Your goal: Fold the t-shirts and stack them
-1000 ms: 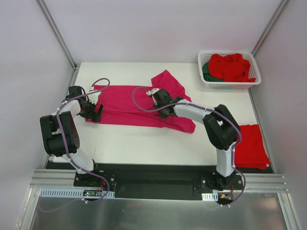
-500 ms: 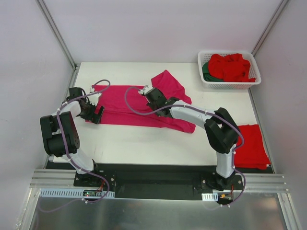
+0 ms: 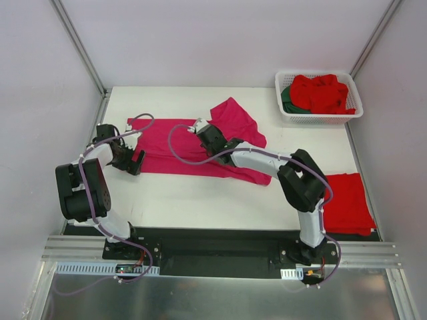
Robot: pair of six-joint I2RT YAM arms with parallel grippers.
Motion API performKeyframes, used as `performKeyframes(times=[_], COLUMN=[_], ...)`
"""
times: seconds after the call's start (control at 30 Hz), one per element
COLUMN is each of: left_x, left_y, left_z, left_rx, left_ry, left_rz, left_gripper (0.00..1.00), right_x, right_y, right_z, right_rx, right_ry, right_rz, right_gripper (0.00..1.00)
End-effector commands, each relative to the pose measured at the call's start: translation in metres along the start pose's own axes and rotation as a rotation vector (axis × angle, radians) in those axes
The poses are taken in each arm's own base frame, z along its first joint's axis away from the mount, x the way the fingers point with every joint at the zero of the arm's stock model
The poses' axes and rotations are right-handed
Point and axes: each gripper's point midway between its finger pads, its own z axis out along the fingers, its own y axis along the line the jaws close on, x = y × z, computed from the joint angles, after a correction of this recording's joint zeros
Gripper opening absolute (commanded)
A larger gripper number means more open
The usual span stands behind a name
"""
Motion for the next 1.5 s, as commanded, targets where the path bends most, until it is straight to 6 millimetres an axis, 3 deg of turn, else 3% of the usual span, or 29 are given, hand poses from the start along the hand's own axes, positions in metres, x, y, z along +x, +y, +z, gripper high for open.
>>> performKeyframes(times=[0.0,0.13,0.53,1.07,1.47], left_x=[-0.003,-0.002,-0.002,0.0,0.0], left_y=[-0.001,-0.002,-0.004,-0.005,-0.005], left_z=[-0.01,-0.013,-0.014,-0.011,-0.012], left_rx=[-0.008,-0.018,-0.015,-0.009,-0.009], left_ry=[-0.037,-0.04,-0.045,-0.039,-0.041], left_rz=[0.005,0.013,0.012,0.005,0.0], left_gripper=[0.99,0.99,0.99,0.99,0.99], right_x=[-0.018,-0.02,-0.042,-0.042,-0.058], right_y=[-0.01,-0.008,-0.028,-0.035,-0.045], right_z=[0.01,0.018,0.014,0.028,0.03], right_rx=[0.086,0.101,0.209,0.292,0.363], right_ry=[-0.053,-0.043,-0.09,-0.073,-0.096], right_rz=[-0.014,-0.043,-0.049,-0.112,-0.123], right_gripper=[0.06,0.06,0.06,0.06,0.11])
